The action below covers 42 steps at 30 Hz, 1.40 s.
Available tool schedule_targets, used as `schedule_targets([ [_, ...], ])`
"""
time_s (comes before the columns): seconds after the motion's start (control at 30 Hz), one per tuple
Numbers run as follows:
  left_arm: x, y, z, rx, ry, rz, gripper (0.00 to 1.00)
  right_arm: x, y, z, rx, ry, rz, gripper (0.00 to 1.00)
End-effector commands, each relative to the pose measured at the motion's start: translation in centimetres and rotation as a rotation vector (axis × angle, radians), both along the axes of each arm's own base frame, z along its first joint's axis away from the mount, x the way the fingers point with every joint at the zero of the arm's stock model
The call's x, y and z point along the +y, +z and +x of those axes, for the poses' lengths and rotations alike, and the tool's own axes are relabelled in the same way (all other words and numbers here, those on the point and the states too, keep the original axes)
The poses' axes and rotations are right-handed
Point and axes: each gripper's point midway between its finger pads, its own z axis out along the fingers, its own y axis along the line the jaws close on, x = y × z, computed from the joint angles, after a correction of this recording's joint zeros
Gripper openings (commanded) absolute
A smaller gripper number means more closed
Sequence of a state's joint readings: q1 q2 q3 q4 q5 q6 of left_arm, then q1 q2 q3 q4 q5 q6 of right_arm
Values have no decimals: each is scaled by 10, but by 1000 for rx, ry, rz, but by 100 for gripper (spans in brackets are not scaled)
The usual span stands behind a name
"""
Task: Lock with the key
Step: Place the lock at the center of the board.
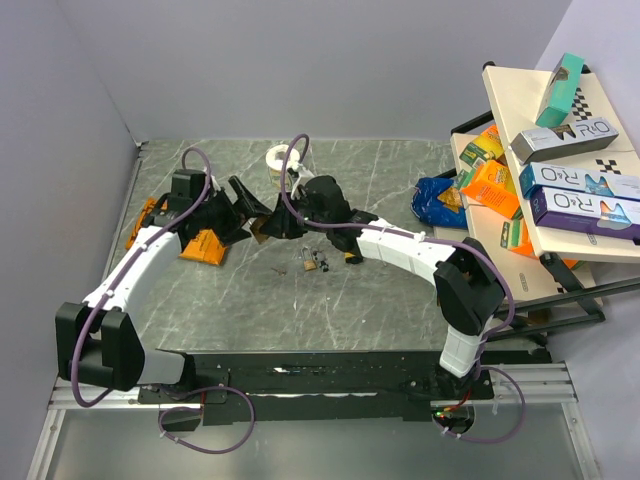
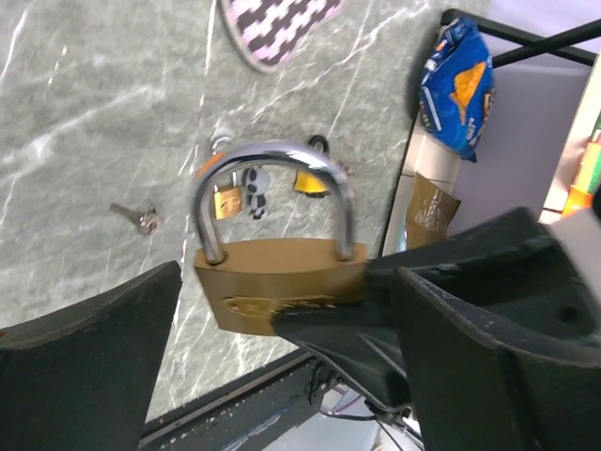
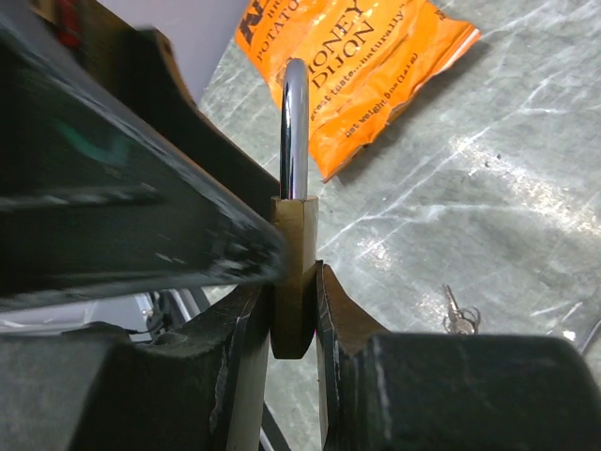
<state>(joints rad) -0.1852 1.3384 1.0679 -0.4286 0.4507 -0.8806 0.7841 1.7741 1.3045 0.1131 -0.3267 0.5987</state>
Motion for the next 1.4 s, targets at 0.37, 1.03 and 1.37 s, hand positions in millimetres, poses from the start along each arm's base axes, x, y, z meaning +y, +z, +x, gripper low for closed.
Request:
schedule_targets([
  [0.37,-5,5,3,-1,17,-45,52,18,74,2,-95,21,201,0],
  [1.03,26,-108,-15,182,-126,497,1,-102,35,-33,-323,153,-177,99],
  [1.37,21,-140,-3,244,-216,667,1,-136,30,-35,-337,112,-220,99],
])
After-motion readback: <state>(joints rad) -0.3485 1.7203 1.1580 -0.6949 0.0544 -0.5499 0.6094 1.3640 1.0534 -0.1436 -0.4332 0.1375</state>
